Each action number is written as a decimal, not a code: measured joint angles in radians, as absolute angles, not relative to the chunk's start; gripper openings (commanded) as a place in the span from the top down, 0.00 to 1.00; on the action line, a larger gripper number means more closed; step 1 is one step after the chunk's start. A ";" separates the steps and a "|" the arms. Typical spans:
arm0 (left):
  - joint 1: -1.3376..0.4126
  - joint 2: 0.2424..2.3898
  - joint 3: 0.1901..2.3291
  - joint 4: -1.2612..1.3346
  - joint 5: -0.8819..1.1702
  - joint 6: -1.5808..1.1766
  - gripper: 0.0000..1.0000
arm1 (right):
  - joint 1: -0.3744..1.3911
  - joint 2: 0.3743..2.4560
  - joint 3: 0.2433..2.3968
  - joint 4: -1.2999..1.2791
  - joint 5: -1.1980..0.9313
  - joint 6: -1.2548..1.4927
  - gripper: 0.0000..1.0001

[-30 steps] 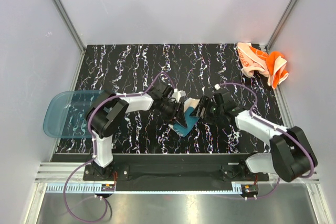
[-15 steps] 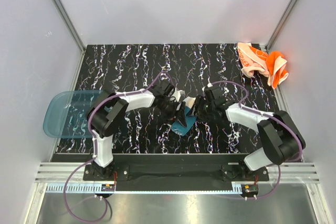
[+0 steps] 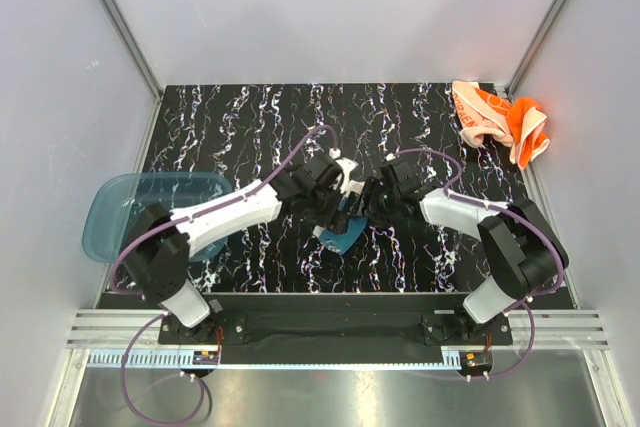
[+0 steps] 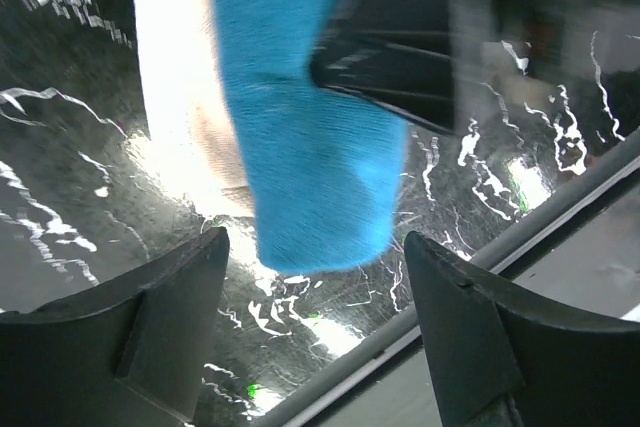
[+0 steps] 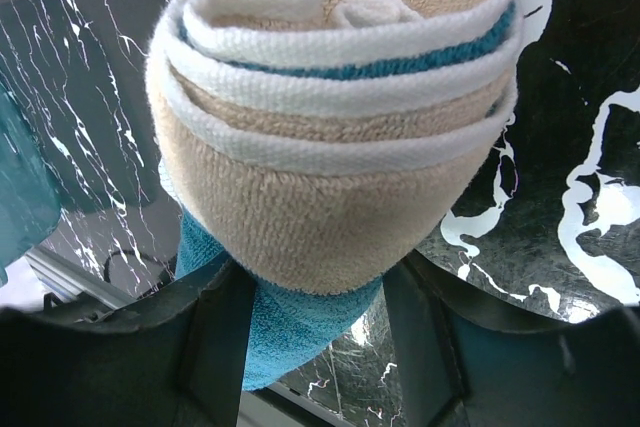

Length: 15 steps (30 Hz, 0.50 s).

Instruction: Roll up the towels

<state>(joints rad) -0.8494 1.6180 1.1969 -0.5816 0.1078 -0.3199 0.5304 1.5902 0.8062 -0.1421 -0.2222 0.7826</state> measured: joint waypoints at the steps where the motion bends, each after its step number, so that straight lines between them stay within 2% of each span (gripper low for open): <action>1: -0.875 1.599 1.197 -0.580 0.074 -0.311 0.21 | 0.530 1.592 0.809 -0.146 -0.222 0.783 0.42; 6: -0.970 1.581 1.197 -0.567 -0.036 -0.280 0.21 | 0.530 1.601 0.821 -0.158 -0.223 0.783 0.42; 15: -1.013 1.689 1.197 -0.542 -0.143 -0.279 0.22 | 0.531 1.604 0.830 -0.172 -0.223 0.783 0.42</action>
<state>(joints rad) -1.0126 1.6894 1.1969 -0.5423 -0.1432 -0.2794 0.5312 1.6039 0.8303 -0.1719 -0.2230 0.7826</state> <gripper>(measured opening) 0.787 0.582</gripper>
